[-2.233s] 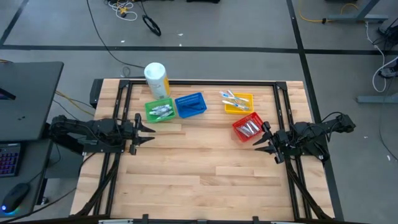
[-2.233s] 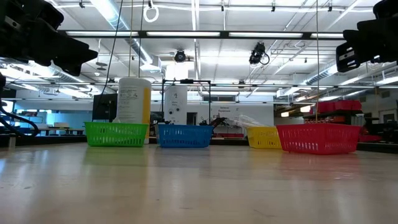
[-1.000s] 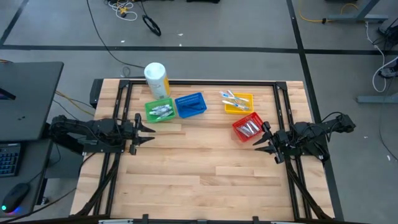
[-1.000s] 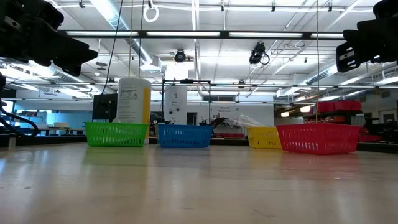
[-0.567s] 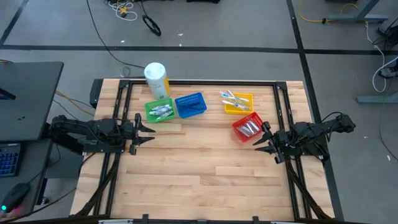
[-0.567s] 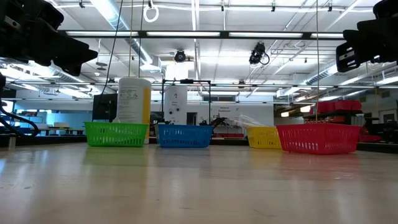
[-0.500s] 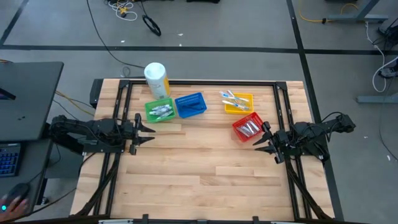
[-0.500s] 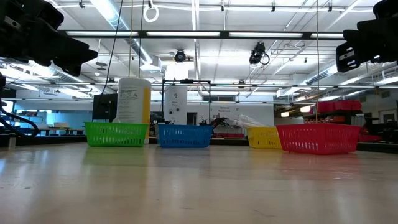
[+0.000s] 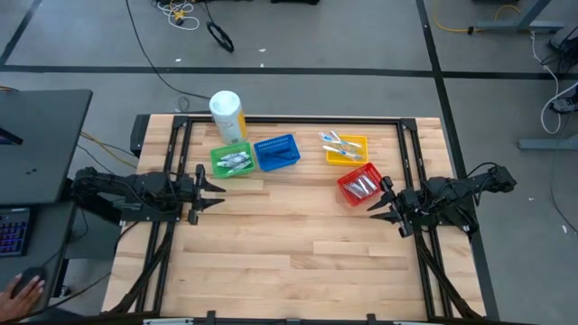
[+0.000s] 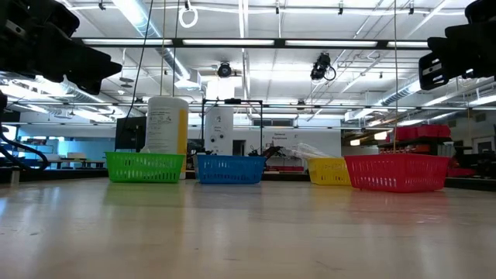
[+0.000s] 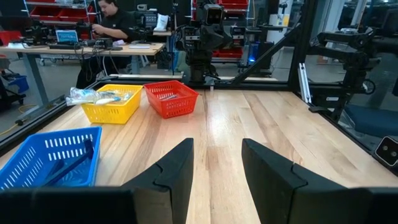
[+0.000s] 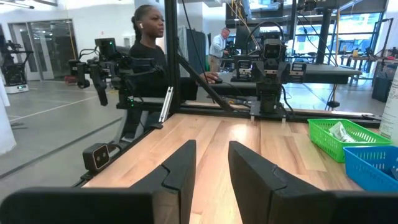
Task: Pick & Place Travel size toiletries
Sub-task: Return to Home Position
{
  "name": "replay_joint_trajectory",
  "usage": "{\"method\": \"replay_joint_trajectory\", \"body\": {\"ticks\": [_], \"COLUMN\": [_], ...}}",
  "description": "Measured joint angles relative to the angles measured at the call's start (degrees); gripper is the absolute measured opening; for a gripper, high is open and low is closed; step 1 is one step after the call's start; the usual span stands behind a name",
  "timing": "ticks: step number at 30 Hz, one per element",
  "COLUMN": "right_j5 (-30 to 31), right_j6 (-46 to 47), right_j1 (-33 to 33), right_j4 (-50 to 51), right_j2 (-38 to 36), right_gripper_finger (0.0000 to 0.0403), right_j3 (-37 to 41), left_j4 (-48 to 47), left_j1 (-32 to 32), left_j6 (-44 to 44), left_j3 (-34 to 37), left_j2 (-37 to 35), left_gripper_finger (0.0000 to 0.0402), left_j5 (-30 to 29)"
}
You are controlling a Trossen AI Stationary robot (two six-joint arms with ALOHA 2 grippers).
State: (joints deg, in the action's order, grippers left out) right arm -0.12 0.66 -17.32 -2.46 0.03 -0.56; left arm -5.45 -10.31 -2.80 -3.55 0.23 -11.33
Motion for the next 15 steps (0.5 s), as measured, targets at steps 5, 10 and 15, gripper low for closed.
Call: {"method": "replay_joint_trajectory", "body": {"ticks": [5,10,15], "right_j5": [0.00,0.00,0.00], "right_j6": [-0.02,0.01,0.01], "right_j1": [0.00,0.00,0.00], "right_j4": [0.01,0.00,0.01], "right_j2": [0.00,0.00,0.00], "right_gripper_finger": [0.0103,0.0103,0.0103], "right_j3": [0.00,0.00,0.00], "left_j4": [0.00,-0.01,0.00], "left_j1": [-0.01,0.00,-0.02], "left_j6": [0.43,0.16,-0.01], "left_j3": [0.00,0.00,0.00], "left_j2": [0.00,0.00,0.00], "left_gripper_finger": [0.0144,0.0144,0.0144], "left_j5": [0.00,0.00,-0.01]}}
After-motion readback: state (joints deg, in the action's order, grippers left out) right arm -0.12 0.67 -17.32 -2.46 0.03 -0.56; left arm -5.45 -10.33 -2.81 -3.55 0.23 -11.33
